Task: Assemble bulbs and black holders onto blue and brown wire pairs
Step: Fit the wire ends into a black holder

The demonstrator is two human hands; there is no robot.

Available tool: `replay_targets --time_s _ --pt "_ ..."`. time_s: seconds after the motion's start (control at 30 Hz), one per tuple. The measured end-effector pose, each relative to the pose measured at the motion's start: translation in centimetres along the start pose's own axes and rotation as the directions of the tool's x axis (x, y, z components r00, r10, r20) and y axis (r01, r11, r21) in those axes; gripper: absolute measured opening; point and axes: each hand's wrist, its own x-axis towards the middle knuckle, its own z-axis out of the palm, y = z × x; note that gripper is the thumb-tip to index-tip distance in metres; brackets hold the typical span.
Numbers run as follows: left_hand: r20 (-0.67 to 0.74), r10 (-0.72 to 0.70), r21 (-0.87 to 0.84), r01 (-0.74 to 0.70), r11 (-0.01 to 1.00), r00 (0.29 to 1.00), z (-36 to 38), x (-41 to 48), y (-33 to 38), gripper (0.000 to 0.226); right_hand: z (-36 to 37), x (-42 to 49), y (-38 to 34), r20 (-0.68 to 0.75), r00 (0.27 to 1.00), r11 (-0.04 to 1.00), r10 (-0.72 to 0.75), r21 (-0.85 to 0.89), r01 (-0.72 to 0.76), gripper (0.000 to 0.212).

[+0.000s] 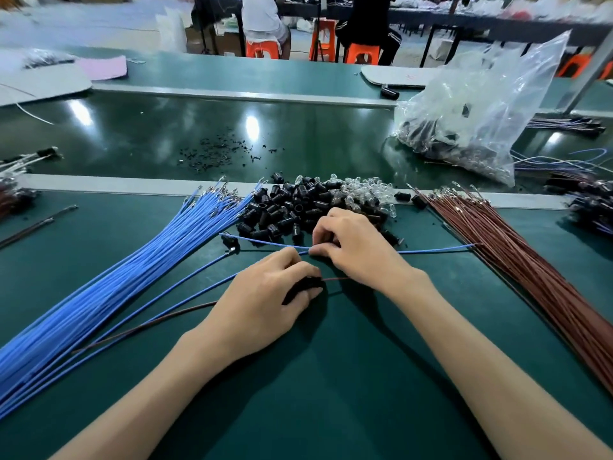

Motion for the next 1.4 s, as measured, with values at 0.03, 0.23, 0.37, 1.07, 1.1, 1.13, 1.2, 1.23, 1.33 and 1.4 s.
replay_targets --time_s 0.03,0.23,0.37,1.07,1.1,1.13,1.2,1.23,1.33,1.4 --pt "-0.005 -0.002 0.004 0.002 1.0 1.0 0.0 0.0 0.0 0.019 0.1 0.0 0.0 0.018 1.0 0.999 -0.014 -0.052 0.014 0.008" --pt "-0.056 -0.046 -0.023 0.045 0.999 0.997 0.1 0.0 -0.3 0.017 -3.4 0.1 -0.2 0.094 0.995 1.0 0.015 0.024 -0.017 0.02" --pt "-0.097 -0.108 -0.037 0.105 0.994 0.989 -0.2 0.0 -0.5 0.016 -5.3 -0.3 0.0 -0.072 0.997 1.0 -0.01 -0.012 0.009 0.013" --pt "-0.182 -0.344 -0.393 0.252 0.884 0.921 -0.4 0.5 -0.9 0.02 -8.2 -1.3 0.1 0.114 0.993 0.999 0.042 -0.03 -0.038 0.007" --pt "-0.184 -0.348 -0.394 0.255 0.883 0.919 -0.4 0.5 -0.9 0.02 -7.8 -1.2 -0.1 0.111 0.994 1.0 0.018 -0.023 -0.015 0.005" --pt "-0.185 -0.351 -0.394 0.258 0.882 0.918 -0.4 0.5 -0.9 0.02 -7.5 -1.1 -0.4 0.112 0.994 1.0 -0.004 -0.019 0.006 0.011" --pt "-0.192 -0.352 -0.388 0.258 0.885 0.916 -0.4 0.5 -0.8 0.02 -6.5 -0.8 -1.1 0.137 0.99 1.0 -0.02 -0.021 0.023 0.031" --pt "-0.196 -0.35 -0.378 0.259 0.889 0.916 -0.4 0.5 -0.8 0.02 -6.1 -0.7 -1.5 0.157 0.987 0.999 -0.017 -0.033 0.023 0.042" --pt "-0.218 -0.34 -0.335 0.257 0.907 0.915 -0.4 0.5 -0.8 0.011 -4.7 -0.7 -2.3 0.211 0.977 0.996 0.015 -0.09 0.004 0.057" --pt "-0.247 -0.309 -0.283 0.237 0.93 0.918 -0.5 0.5 -0.8 0.009 -4.0 -0.7 -2.7 0.245 0.969 0.995 0.018 -0.102 0.007 0.055"
